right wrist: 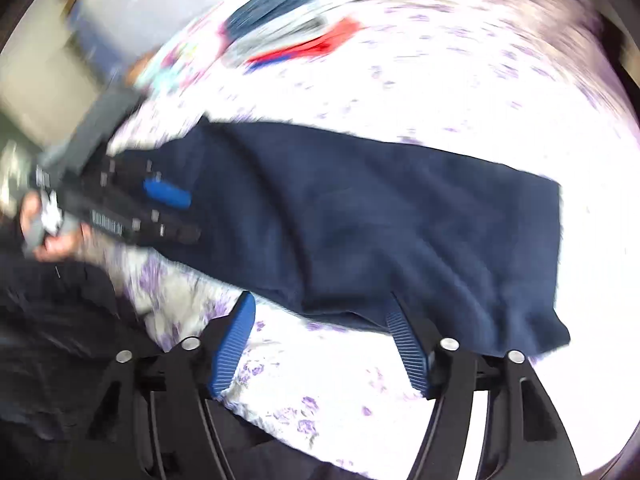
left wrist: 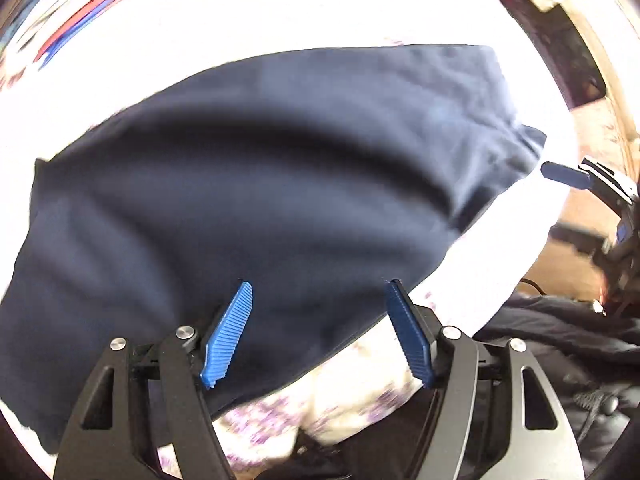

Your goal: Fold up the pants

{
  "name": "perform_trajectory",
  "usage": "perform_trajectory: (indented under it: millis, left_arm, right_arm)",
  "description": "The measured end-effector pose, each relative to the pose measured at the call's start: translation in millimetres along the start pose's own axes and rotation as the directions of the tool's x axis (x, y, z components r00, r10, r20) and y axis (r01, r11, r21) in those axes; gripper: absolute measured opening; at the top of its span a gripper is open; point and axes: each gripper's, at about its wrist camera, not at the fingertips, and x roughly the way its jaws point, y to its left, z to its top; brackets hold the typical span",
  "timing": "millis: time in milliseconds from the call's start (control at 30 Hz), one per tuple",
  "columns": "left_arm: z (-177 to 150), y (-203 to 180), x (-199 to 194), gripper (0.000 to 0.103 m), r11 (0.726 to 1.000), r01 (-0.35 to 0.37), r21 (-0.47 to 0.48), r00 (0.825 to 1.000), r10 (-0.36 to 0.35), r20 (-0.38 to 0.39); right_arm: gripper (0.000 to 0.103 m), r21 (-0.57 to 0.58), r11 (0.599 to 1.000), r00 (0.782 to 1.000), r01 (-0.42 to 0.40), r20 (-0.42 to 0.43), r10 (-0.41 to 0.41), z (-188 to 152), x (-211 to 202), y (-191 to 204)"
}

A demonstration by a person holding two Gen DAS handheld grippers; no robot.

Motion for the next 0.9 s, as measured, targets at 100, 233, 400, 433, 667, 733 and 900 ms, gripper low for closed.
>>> perform_trajectory:
  millis: [100,233,400,433,667,733,900]
  left_arm:
    - [18,-16,23,0.067,0.999,0.021,0.032,0.999,-0.02,-0.029]
    - [22,-30,46,0.068,0.998,-0.009,0.065,0.996,0.014,-0.083]
    - [10,-39,54,0.07,0.996,-0.023,0.083,0.994,0.032,-0.108]
    - [4,-40,57,0.07,0.996,-0.025,0.085,0.993,0.034,-0.109]
    - [-17,-58,69,0.075,0.996,-0.027,0.087,0.994,0.036,-0.108]
    - [-24,-60,71,0.075,0.997,-0.014,0.074,0.994,0.022,-0.103]
    - [-26,-47,58,0.069,0.991,0.134,-0.03,0.99,-0.135,-0.043]
  right_arm:
    - [0.069,0.27,0.962,0.999,-0.038,0.02,0.034,-17,-11,-54]
    - [0.069,0.523,0.835,0.985,-0.172,0.084,0.15,-47,1,-111]
    - [0.069,0.663,0.635,0.918,-0.395,0.265,0.295,-60,42,-144]
    - [0.069,0.667,0.605,0.901,-0.434,0.301,0.313,-58,52,-145]
    - [0.017,0.719,0.528,0.892,-0.451,0.357,0.277,-26,67,-166]
    - [0.017,0.701,0.595,0.919,-0.392,0.319,0.23,-20,57,-158]
    - [0.017,0.712,0.634,0.953,-0.302,0.236,0.188,-20,71,-162]
